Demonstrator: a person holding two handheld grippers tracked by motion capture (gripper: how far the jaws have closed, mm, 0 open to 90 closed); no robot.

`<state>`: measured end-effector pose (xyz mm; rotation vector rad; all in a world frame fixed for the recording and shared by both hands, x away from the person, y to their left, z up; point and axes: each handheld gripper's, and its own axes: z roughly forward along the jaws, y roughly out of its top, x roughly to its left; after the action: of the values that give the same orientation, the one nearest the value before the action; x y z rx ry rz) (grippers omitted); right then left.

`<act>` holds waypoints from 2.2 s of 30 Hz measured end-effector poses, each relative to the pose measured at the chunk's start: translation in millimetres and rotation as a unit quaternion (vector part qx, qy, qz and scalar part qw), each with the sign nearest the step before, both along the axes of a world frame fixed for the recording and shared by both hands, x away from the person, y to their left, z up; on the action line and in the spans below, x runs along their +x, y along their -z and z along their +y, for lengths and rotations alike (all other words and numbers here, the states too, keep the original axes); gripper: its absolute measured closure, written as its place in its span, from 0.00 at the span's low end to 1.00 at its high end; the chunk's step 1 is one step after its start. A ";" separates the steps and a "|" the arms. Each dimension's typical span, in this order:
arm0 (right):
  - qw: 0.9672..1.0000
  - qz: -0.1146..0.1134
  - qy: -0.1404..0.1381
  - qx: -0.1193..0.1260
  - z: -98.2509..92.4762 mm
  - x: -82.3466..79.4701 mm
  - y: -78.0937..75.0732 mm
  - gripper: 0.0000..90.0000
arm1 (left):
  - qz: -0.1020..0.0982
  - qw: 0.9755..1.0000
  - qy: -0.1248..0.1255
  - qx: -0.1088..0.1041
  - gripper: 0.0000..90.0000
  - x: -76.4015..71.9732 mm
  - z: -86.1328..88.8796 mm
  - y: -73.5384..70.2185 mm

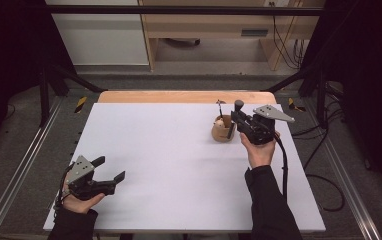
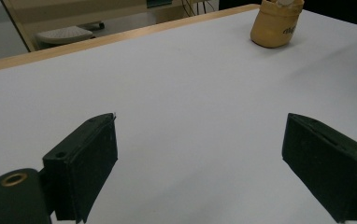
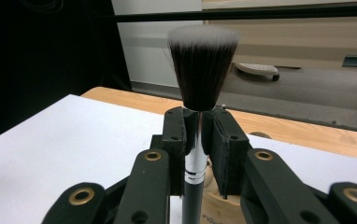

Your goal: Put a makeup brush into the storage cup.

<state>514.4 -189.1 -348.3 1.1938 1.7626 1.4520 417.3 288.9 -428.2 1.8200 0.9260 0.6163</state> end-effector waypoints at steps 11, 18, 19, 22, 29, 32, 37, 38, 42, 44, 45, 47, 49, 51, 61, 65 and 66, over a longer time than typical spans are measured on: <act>1.000 -0.005 0.019 -0.003 -0.6 15.0 -2.1 0.86 | 0.000 1.000 0.002 0.002 0.11 0.2 0.2 0.7; 1.000 -0.005 0.030 -0.003 -2.5 23.9 -0.9 0.86 | -0.002 1.000 0.002 0.002 0.11 -0.1 1.2 0.4; 1.000 -0.005 0.031 -0.002 -2.4 24.9 -0.6 0.86 | -0.002 1.000 0.002 0.001 0.11 -0.2 1.4 0.4; 0.999 -0.005 0.033 -0.004 -2.2 27.9 -0.1 0.86 | -0.003 1.000 0.002 0.000 0.11 -0.4 1.7 0.2; 0.999 -0.009 0.042 -0.011 -2.3 36.2 0.8 0.86 | -0.004 1.000 0.003 0.000 0.11 -0.4 2.3 0.0; 0.999 -0.007 0.045 -0.011 -3.1 38.3 1.3 0.86 | -0.003 1.000 0.003 -0.001 0.11 -0.5 2.5 0.0; 0.999 -0.007 0.051 -0.013 -6.0 41.7 0.9 0.86 | -0.004 1.000 0.003 -0.002 0.11 -0.6 1.9 0.1; 0.999 -0.008 0.052 -0.014 -6.5 42.7 0.8 0.86 | -0.004 1.000 0.003 -0.001 0.11 -0.5 1.8 0.2; 0.998 -0.007 0.058 -0.010 -7.2 45.6 -0.3 0.86 | -0.004 1.000 0.003 -0.001 0.11 -0.6 1.7 0.2; 0.998 -0.010 0.059 -0.013 -7.1 48.1 0.1 0.86 | -0.005 1.000 0.004 -0.001 0.11 -0.6 2.0 -0.2; 0.998 -0.007 0.060 -0.013 -7.1 48.8 0.4 0.86 | -0.005 1.000 0.004 -0.001 0.11 -0.7 2.0 -0.3; 0.998 -0.007 0.062 -0.015 -7.1 51.4 1.5 0.86 | -0.006 1.000 0.005 -0.001 0.11 -0.7 1.9 -0.4; 0.998 -0.006 0.064 -0.017 -6.8 53.7 2.7 0.86 | -0.006 1.000 0.006 -0.002 0.11 -0.8 1.7 -0.4; 0.998 -0.006 0.065 -0.018 -6.9 56.0 4.5 0.86 | -0.006 1.000 0.006 -0.001 0.11 -0.7 1.6 -0.4; 0.998 -0.001 0.066 -0.019 -2.7 64.7 13.3 0.86 | -0.007 1.000 0.006 -0.002 0.11 -1.0 1.5 -0.7; 0.998 0.003 0.067 -0.020 -1.1 67.7 17.0 0.86 | -0.006 1.000 0.007 -0.003 0.11 -1.1 1.1 -0.6; 0.998 0.005 0.066 -0.021 -0.9 68.4 17.9 0.86 | -0.007 1.000 0.008 -0.002 0.11 -1.0 1.1 -0.7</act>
<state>582.8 -190.0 -366.2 1.2731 1.6786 1.3283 416.3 290.0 -427.5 1.8150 0.9027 0.6154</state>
